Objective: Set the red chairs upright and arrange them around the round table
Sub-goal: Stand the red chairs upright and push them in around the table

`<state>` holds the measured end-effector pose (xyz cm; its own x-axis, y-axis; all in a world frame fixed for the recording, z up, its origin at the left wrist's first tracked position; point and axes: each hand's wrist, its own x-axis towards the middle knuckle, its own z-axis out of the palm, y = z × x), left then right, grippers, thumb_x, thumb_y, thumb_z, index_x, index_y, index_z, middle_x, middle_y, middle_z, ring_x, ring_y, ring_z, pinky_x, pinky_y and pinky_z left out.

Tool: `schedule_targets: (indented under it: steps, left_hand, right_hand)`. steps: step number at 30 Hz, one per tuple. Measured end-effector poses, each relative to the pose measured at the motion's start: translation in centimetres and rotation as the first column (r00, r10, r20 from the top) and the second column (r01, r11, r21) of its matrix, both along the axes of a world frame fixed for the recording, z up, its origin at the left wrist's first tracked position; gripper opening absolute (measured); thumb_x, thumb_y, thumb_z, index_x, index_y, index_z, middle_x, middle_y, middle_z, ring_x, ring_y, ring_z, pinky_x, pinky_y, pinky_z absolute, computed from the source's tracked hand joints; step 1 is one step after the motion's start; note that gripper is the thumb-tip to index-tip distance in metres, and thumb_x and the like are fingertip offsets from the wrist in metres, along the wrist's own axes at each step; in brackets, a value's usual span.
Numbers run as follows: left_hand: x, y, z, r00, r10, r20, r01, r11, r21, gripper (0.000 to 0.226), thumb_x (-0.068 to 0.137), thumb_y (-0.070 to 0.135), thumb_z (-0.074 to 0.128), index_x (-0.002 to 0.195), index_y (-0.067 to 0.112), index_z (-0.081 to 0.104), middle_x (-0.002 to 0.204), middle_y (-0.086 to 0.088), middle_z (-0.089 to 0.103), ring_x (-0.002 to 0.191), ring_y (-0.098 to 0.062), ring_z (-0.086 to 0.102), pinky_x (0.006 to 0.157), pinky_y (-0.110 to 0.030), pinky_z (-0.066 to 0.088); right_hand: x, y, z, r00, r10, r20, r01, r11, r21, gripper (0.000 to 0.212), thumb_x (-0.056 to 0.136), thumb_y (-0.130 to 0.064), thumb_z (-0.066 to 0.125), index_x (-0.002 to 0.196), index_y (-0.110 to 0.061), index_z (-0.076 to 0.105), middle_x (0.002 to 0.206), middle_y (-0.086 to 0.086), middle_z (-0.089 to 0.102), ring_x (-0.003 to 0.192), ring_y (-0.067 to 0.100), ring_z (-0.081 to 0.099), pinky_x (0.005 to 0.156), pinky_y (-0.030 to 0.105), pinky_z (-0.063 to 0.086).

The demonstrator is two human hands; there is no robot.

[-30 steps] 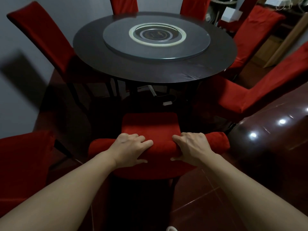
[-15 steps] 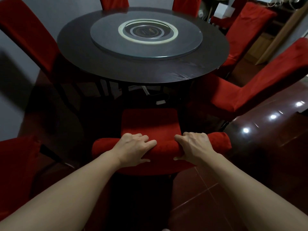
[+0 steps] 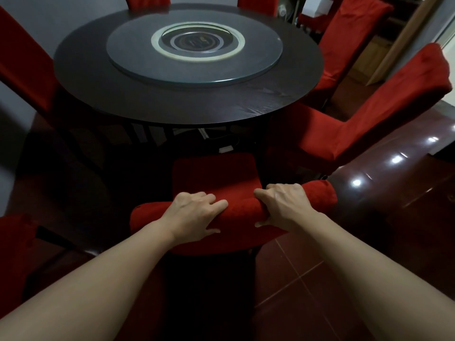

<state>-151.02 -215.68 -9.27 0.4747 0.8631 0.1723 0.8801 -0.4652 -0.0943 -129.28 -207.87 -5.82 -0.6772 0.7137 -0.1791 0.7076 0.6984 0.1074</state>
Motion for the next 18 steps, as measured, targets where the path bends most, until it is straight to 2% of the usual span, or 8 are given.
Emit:
schedule_targets:
  steps: [6,13,18]
  left_hand:
    - [1.2,2.0,0.3,0.999,0.042,-0.009,-0.042,0.998,-0.052,0.055,0.068,0.056,0.075,0.106,0.021,0.057,0.079,0.003,0.061,0.067,-0.017,0.063,0.048,-0.027,0.046]
    - [3.8,4.1,1.0,0.991,0.132,-0.015,-0.133,0.987,-0.094,0.054,0.084,0.059,0.057,0.124,0.025,0.046,0.102,0.005,0.059,0.094,-0.016,0.06,0.068,-0.03,0.049]
    - [4.4,5.6,1.7,0.987,0.159,-0.003,-0.158,0.983,-0.093,0.053,0.083,0.059,0.058,0.122,0.024,0.047,0.1,0.005,0.06,0.094,-0.017,0.061,0.067,-0.031,0.048]
  right_hand:
    - [1.0,2.4,0.2,1.0,-0.019,0.002,0.019,1.0,-0.003,0.062,0.069,-0.065,0.068,0.114,-0.027,0.053,0.105,-0.004,0.061,0.099,0.017,0.061,0.066,0.028,0.036]
    - [2.6,5.1,0.5,0.999,-0.052,0.002,0.052,0.998,-0.02,0.062,0.067,-0.063,0.071,0.114,-0.027,0.053,0.108,-0.005,0.061,0.103,0.017,0.06,0.073,0.03,0.041]
    - [3.3,6.8,0.8,0.999,-0.046,-0.026,0.045,0.999,-0.018,0.062,0.067,-0.062,0.071,0.115,-0.027,0.053,0.109,-0.005,0.059,0.108,0.017,0.058,0.079,0.031,0.039]
